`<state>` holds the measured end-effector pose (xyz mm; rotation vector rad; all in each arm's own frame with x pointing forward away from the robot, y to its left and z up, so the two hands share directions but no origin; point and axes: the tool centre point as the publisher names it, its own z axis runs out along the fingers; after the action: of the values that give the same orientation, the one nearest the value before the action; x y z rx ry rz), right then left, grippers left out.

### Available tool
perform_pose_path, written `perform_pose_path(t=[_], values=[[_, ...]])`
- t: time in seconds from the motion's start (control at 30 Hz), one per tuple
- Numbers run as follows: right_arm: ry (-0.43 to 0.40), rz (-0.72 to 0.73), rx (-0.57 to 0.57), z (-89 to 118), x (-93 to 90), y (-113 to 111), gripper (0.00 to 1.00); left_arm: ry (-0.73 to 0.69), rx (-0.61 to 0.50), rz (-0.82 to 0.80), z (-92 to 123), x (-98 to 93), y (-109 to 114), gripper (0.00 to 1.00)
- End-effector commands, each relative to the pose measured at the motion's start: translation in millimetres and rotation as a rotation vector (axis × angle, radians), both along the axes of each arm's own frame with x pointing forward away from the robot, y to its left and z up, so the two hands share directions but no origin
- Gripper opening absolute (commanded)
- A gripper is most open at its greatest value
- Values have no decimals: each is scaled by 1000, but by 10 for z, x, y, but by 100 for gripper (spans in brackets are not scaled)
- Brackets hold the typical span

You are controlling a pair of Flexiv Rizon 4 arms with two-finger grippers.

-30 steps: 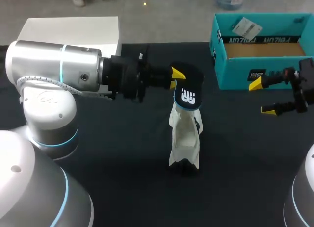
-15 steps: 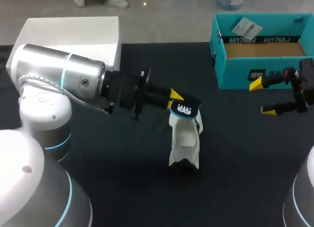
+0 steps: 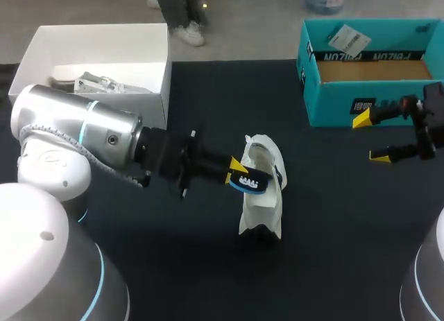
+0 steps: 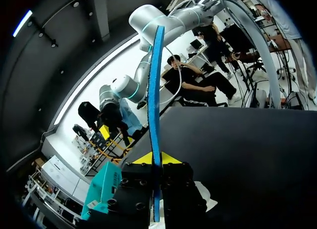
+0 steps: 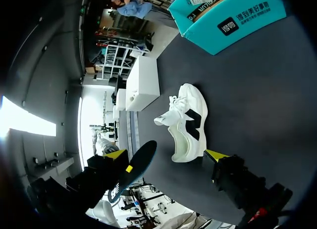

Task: Take the shoe out of the shoebox, open the shoe tongue, remove and reinsert the insole, then place the shoe into the shoebox

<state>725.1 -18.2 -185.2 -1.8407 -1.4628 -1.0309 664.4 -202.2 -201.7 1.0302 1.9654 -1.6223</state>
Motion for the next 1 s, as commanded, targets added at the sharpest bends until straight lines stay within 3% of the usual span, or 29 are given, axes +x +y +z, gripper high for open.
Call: perform_pose_path(t=[0.03, 0.33, 0.67, 0.8, 1.0], values=[[1, -3, -3, 3, -16, 6, 100, 12, 9, 13, -213, -36, -116, 0], [1, -3, -3, 3, -16, 6, 100, 49, 40, 39, -560, 88, -229, 0], [1, -3, -3, 3, -16, 6, 100, 38, 51, 52, -702, 202, -292, 0], [1, -3, -3, 3, -16, 6, 100, 29, 49, 56, -657, 192, -249, 0], [1, -3, -3, 3, -16, 6, 100, 11, -4, 48, -368, 117, -136, 0]])
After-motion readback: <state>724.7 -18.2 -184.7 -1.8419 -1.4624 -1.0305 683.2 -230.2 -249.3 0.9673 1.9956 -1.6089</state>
